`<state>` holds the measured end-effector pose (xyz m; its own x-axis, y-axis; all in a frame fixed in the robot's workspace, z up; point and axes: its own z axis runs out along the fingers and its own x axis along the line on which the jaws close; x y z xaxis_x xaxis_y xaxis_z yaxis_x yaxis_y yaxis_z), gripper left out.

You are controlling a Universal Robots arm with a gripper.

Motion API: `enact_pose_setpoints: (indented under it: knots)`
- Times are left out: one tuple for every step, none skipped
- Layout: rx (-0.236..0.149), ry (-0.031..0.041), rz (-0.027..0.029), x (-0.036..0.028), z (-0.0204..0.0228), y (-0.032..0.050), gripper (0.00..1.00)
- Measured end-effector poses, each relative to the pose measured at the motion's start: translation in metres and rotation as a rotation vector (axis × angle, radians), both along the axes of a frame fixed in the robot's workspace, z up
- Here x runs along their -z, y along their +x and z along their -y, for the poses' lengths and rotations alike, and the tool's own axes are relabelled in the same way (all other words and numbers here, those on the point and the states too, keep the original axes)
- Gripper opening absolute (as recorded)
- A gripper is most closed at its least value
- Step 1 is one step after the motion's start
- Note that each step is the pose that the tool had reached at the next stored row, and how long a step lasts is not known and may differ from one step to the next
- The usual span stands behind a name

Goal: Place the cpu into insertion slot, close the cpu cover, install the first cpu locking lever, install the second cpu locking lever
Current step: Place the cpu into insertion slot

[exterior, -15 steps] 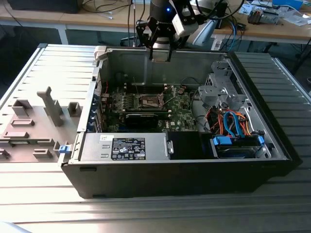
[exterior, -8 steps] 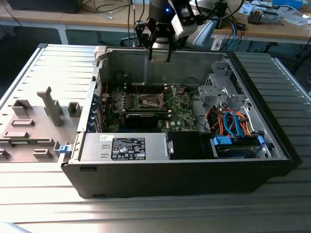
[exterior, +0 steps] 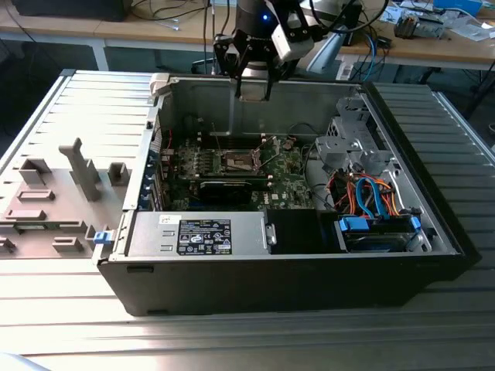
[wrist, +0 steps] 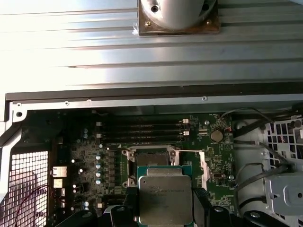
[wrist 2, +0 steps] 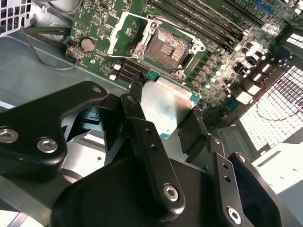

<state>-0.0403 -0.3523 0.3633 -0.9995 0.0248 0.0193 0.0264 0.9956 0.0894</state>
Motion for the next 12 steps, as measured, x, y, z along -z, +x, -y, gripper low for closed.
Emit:
enact_pose_setpoints:
  knots:
    - [0.000, 0.0000, 0.0000, 0.0000, 0.0006, -0.0003, 0.54]
    - [0.000, 0.0000, 0.0000, 0.0001, 0.0017, -0.0007, 0.54]
    - [0.000, 0.0000, 0.0000, 0.0001, 0.0030, -0.0011, 0.54]
    - [0.000, 0.0000, 0.0000, 0.0002, 0.0039, -0.0014, 0.54]
    - [0.000, 0.0000, 0.0000, 0.0003, 0.0051, -0.0018, 0.54]
    - [0.000, 0.0000, 0.0000, 0.0004, 0.0070, -0.0022, 0.54]
    - [0.000, -0.0001, 0.0000, 0.0005, 0.0085, -0.0025, 0.54]
    - [0.000, 0.0000, -0.0001, 0.0007, 0.0095, -0.0026, 0.54]
    - [0.000, 0.0000, 0.0000, 0.0010, 0.0110, -0.0027, 0.54]
    - [0.000, 0.0002, 0.0001, 0.0018, 0.0121, -0.0028, 0.54]
    - [0.000, 0.0002, 0.0001, 0.0022, 0.0126, -0.0028, 0.54]
    - [0.000, 0.0000, 0.0000, 0.0025, 0.0130, -0.0028, 0.54]
